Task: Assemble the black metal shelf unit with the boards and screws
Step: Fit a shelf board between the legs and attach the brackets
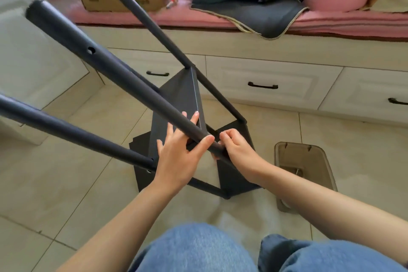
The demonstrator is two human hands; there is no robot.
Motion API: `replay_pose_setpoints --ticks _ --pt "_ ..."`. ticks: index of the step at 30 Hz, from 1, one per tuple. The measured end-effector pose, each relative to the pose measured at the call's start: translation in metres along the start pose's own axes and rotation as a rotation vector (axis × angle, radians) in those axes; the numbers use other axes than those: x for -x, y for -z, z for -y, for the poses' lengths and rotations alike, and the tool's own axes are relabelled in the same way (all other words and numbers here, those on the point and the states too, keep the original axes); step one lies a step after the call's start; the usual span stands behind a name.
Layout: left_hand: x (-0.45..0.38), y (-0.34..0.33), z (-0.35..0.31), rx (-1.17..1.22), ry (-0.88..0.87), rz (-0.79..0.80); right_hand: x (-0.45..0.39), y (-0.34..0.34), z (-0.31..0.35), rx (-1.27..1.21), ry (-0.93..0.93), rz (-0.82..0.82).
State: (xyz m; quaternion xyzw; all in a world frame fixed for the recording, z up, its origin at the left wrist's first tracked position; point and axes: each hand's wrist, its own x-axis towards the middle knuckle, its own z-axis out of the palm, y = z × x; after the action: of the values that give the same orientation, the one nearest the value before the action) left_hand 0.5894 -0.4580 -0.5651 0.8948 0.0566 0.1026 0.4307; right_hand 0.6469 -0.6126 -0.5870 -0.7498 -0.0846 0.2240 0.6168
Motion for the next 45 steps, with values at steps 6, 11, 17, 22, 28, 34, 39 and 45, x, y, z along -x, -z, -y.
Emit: replay_pose_setpoints --ticks 6,11,17,22,28,34,39,45 --pt "0.016 0.022 0.029 0.211 0.090 0.010 -0.008 -0.028 0.000 0.051 -0.050 0.053" --pt "0.029 0.032 0.053 0.365 0.150 0.022 -0.011 -0.046 0.000 0.153 -0.072 0.113" --pt "0.045 0.030 0.085 0.493 0.232 0.022 -0.015 -0.068 -0.008 0.270 -0.087 0.136" --pt "0.056 0.030 0.113 0.530 0.297 0.025 -0.021 -0.087 -0.019 0.323 -0.120 0.175" --pt "0.066 0.018 0.142 0.560 0.369 0.034 -0.029 -0.095 -0.033 0.401 -0.138 0.208" --pt "0.071 0.003 0.159 0.555 0.427 0.017 -0.035 -0.094 -0.047 0.444 -0.134 0.231" --pt "0.077 -0.009 0.168 0.572 0.474 0.019 -0.036 -0.097 -0.054 0.457 -0.144 0.257" --pt "0.085 -0.017 0.185 0.561 0.549 0.009 -0.035 -0.105 -0.062 0.488 -0.152 0.283"
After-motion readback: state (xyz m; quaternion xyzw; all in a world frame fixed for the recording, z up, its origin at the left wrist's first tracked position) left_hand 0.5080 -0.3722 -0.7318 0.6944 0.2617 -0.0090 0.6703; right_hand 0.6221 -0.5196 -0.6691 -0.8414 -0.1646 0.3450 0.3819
